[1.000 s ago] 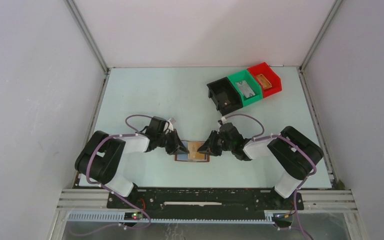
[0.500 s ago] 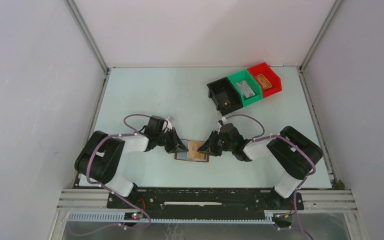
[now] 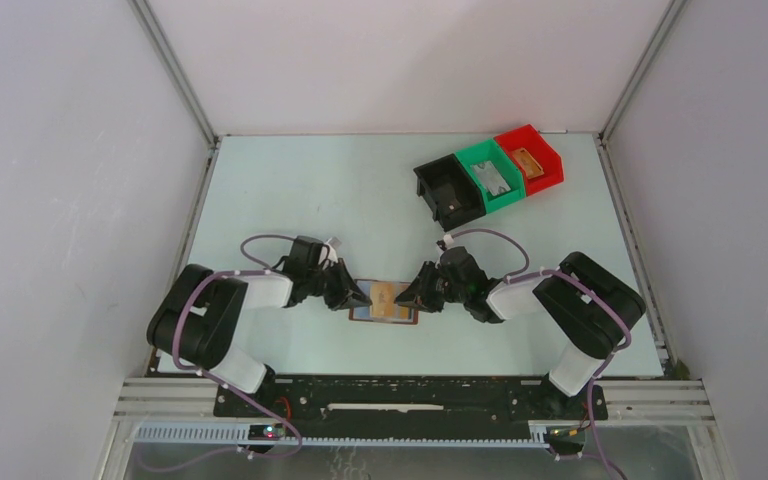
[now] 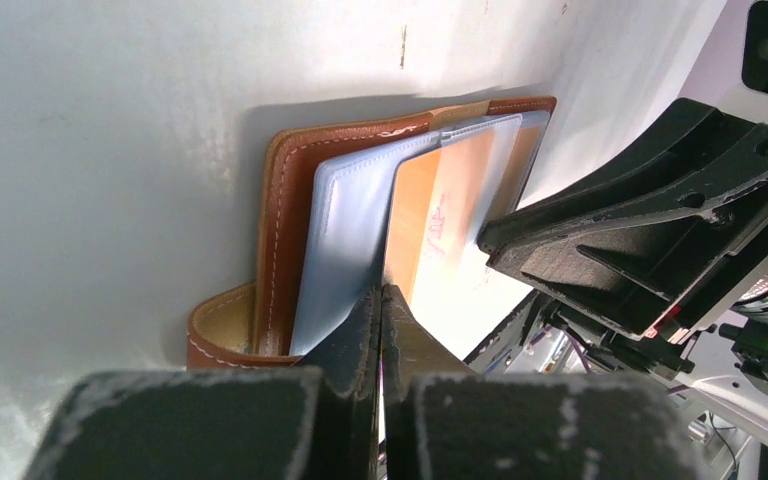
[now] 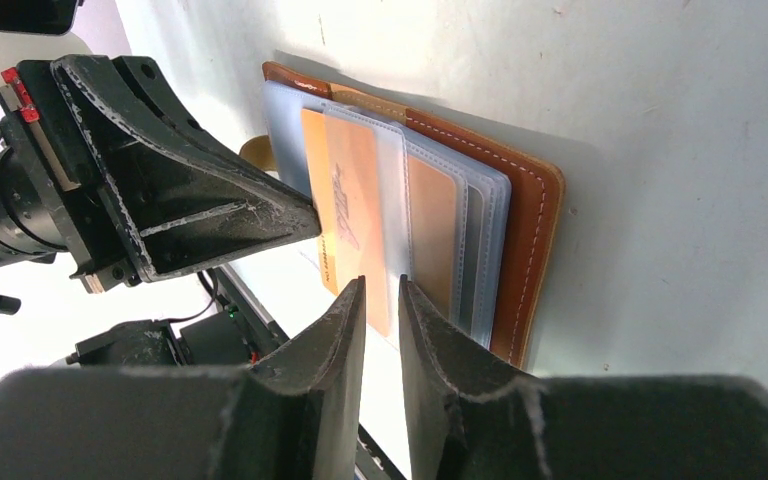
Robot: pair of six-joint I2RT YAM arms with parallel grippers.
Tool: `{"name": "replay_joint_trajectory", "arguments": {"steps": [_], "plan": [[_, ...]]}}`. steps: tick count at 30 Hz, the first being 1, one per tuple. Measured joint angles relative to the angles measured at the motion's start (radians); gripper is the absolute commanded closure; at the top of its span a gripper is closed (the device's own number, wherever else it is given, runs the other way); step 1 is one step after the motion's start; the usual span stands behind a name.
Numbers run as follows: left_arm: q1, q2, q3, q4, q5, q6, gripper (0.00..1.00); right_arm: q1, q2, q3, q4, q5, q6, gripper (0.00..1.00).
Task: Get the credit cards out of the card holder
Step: Remove the credit card from the card holder.
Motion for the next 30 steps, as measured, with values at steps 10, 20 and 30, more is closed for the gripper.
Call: {"name": "replay_joint_trajectory", "arguments": {"steps": [10, 20, 30], "plan": [[0.003, -0.024, -0.004, -0.013, -0.007, -0.006, 1.00, 0.003, -0.049, -0.011, -0.050, 0.041, -0.007, 0.71], [0.015, -0.070, -0.004, -0.076, -0.021, 0.005, 1.00, 0.043, -0.172, 0.035, -0.285, 0.129, -0.097, 0.69], [0.016, -0.122, -0.002, -0.142, -0.042, 0.023, 1.00, 0.063, -0.139, 0.179, -0.313, 0.116, -0.143, 0.66]]}}
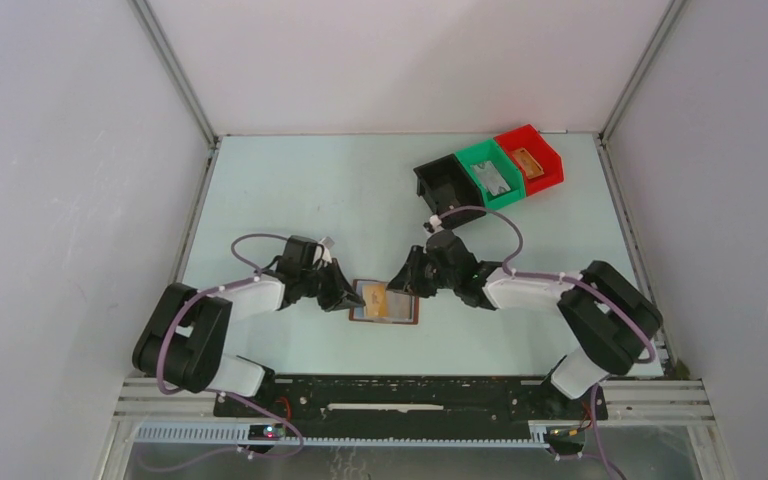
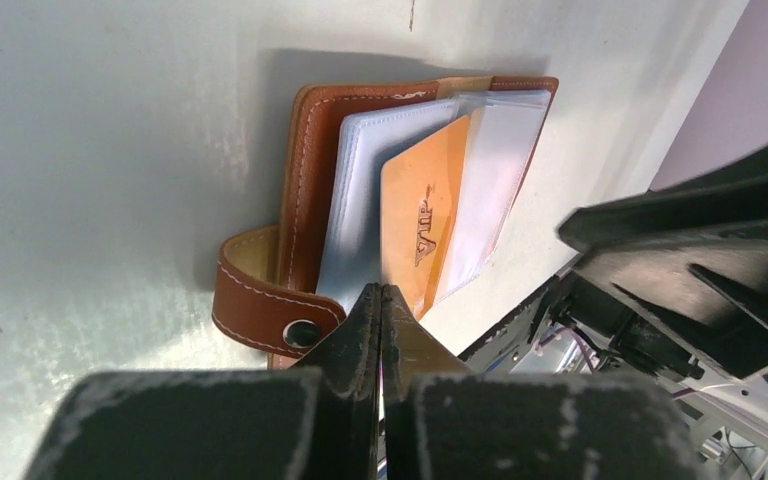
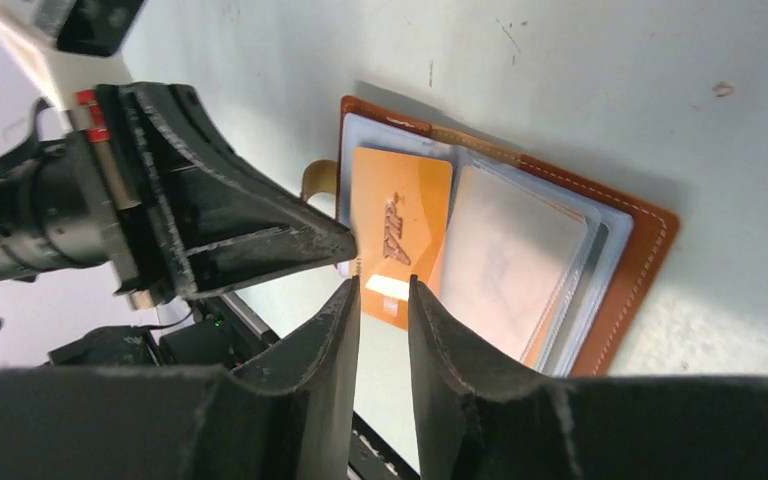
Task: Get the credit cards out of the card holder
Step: Remove the credit card from the card holder.
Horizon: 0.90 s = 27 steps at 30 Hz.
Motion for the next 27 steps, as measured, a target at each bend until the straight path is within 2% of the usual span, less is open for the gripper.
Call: {"name": "replay_joint_trajectory", "arguments": {"steps": [9, 27], "plan": [[0.000, -0.020, 0.000, -0.050, -0.005, 0.016, 1.00, 0.003, 0.169, 0.027, 0.049, -0.106, 0.009, 0.65], [0.000, -0.022, 0.000, -0.067, -0.031, 0.023, 1.00, -0.010, 0.249, 0.050, 0.125, -0.178, 0.038, 0.61]]}}
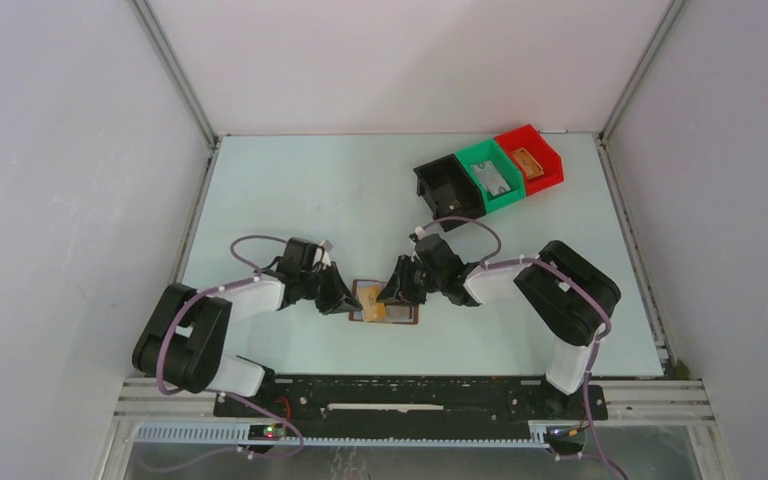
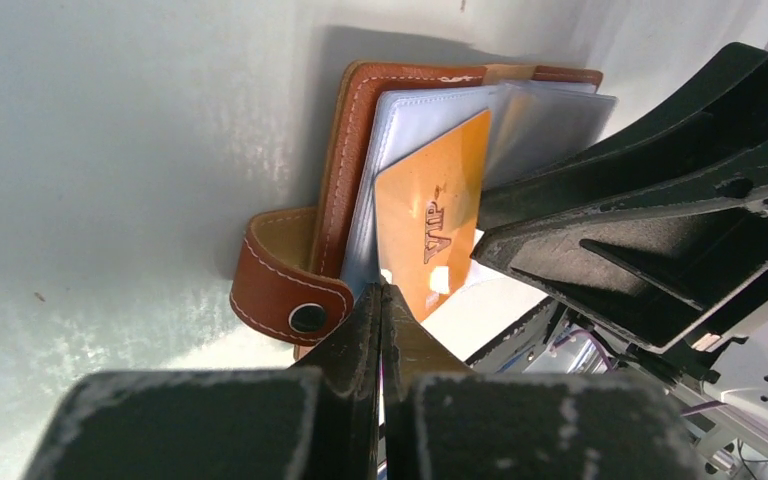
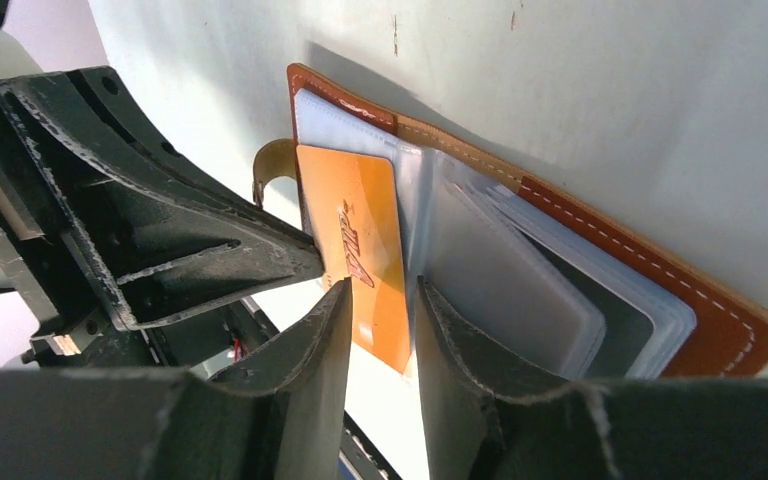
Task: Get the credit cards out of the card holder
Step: Remove the credit card from the card holder.
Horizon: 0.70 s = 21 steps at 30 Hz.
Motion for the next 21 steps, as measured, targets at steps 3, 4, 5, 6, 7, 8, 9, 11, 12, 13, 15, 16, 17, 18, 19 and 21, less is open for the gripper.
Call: {"name": "replay_joint_trajectory", "arguments": {"steps": [3, 4, 5, 6, 7, 8, 9, 11, 12, 13, 15, 16, 17, 18, 19, 21], "plan": [[0.000, 0.024, 0.003, 0.000, 0.000, 0.000, 1.00, 0.000, 0.018, 0.007, 0.009, -0.005, 0.010, 0.61], [0.000, 0.029, 0.004, 0.001, 0.000, 0.000, 1.00, 0.000, 0.021, 0.009, 0.011, -0.006, 0.012, 0.61], [0.000, 0.034, 0.006, 0.001, 0.000, 0.000, 1.00, 0.000, 0.024, 0.010, 0.015, -0.009, 0.014, 0.62], [0.000, 0.039, 0.008, 0.001, 0.000, 0.000, 1.00, 0.000, 0.027, 0.010, 0.018, -0.013, 0.017, 0.62], [0.000, 0.042, 0.010, 0.001, 0.000, 0.000, 1.00, 0.000, 0.029, 0.010, 0.021, -0.015, 0.019, 0.63], [0.000, 0.047, 0.012, 0.002, 0.001, 0.000, 1.00, 0.000, 0.031, 0.010, 0.024, -0.021, 0.023, 0.66], [0.000, 0.050, 0.014, 0.003, 0.001, 0.000, 1.00, -0.001, 0.032, 0.010, 0.027, -0.026, 0.026, 0.69], [0.000, 0.053, 0.015, 0.007, 0.001, 0.000, 1.00, -0.001, 0.035, 0.010, 0.033, -0.031, 0.033, 0.77], [0.000, 0.053, 0.015, 0.007, 0.001, 0.000, 1.00, -0.002, 0.037, 0.010, 0.033, -0.032, 0.035, 0.81], [0.000, 0.053, 0.015, 0.007, 0.001, 0.000, 1.00, -0.003, 0.038, 0.010, 0.033, -0.034, 0.036, 0.83], [0.002, 0.053, 0.015, 0.007, 0.000, 0.000, 1.00, -0.006, 0.038, 0.008, 0.037, -0.042, 0.039, 0.85], [0.002, 0.053, 0.015, 0.007, 0.000, 0.000, 1.00, -0.008, 0.038, 0.008, 0.041, -0.049, 0.039, 0.86], [0.002, 0.053, 0.015, 0.007, 0.000, 0.000, 1.00, -0.009, 0.038, 0.008, 0.047, -0.058, 0.039, 0.85], [0.003, 0.053, 0.015, 0.007, 0.000, 0.000, 1.00, -0.010, 0.038, 0.008, 0.054, -0.066, 0.038, 0.84], [0.004, 0.053, 0.015, 0.006, 0.000, 0.000, 1.00, -0.011, 0.038, 0.008, 0.060, -0.074, 0.038, 0.82], [0.006, 0.053, 0.015, 0.005, 0.000, 0.000, 1.00, -0.013, 0.038, 0.008, 0.072, -0.089, 0.038, 0.80]]}}
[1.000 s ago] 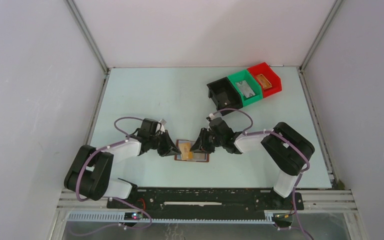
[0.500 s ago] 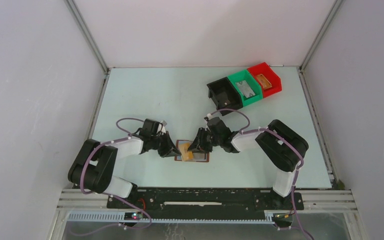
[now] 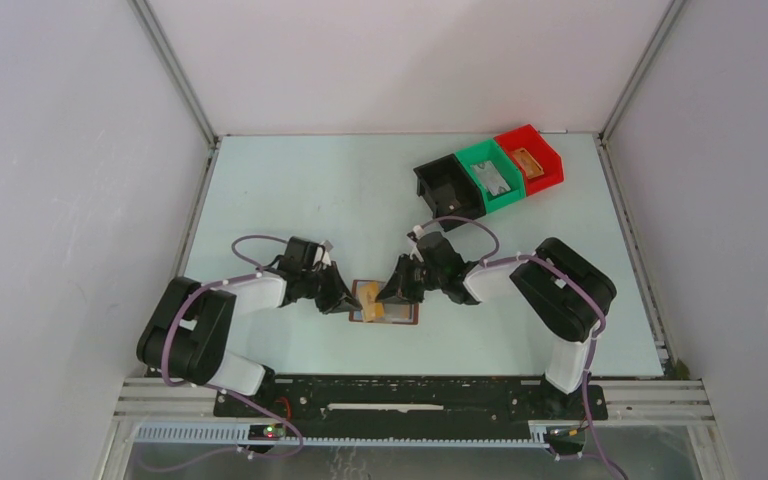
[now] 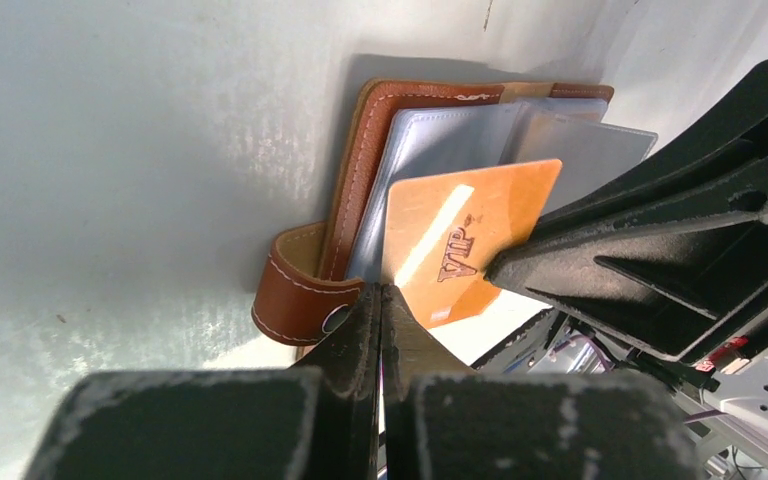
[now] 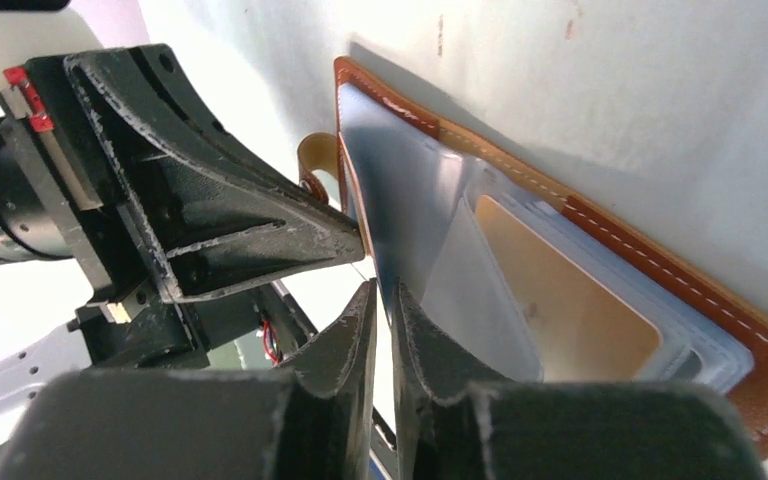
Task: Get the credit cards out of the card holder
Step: Remove the credit card from the card holder, then place the credit card in the storage box.
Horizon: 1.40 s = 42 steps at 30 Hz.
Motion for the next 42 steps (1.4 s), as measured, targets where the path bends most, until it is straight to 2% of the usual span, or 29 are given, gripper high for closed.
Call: {"name": "replay_joint_trajectory", "arguments": {"steps": [6, 13, 23, 24, 26, 29, 32, 38, 42], "plan": [[0.000, -0.008, 0.008, -0.014, -0.019, 0.002, 1.00, 0.002, 0.011, 0.000, 0.027, -0.040, 0.000, 0.78], [0.000, -0.030, 0.029, -0.040, -0.054, 0.018, 1.00, 0.013, 0.060, 0.014, 0.043, -0.074, 0.003, 0.91], [0.000, -0.056, 0.035, -0.061, -0.063, 0.018, 1.00, -0.033, 0.061, 0.031, 0.079, -0.056, 0.003, 1.00], [0.000, -0.068, 0.037, -0.074, -0.068, 0.019, 0.99, -0.041, 0.061, 0.033, 0.074, -0.054, 0.000, 1.00], [0.000, -0.104, 0.049, -0.106, -0.079, 0.025, 0.90, -0.052, 0.050, 0.039, 0.052, -0.045, -0.010, 1.00], [0.000, -0.173, 0.095, -0.165, -0.101, 0.043, 0.75, -0.068, -0.005, 0.047, -0.026, -0.027, -0.055, 1.00], [0.001, -0.255, 0.162, -0.233, -0.135, 0.068, 0.66, -0.087, -0.103, 0.063, -0.145, 0.002, -0.118, 1.00], [0.013, -0.401, 0.290, -0.356, -0.193, 0.107, 0.64, -0.219, -0.331, 0.183, -0.448, 0.107, -0.295, 1.00], [0.016, -0.424, 0.346, -0.407, -0.204, 0.127, 0.64, -0.355, -0.364, 0.396, -0.682, 0.272, -0.449, 1.00]]}}
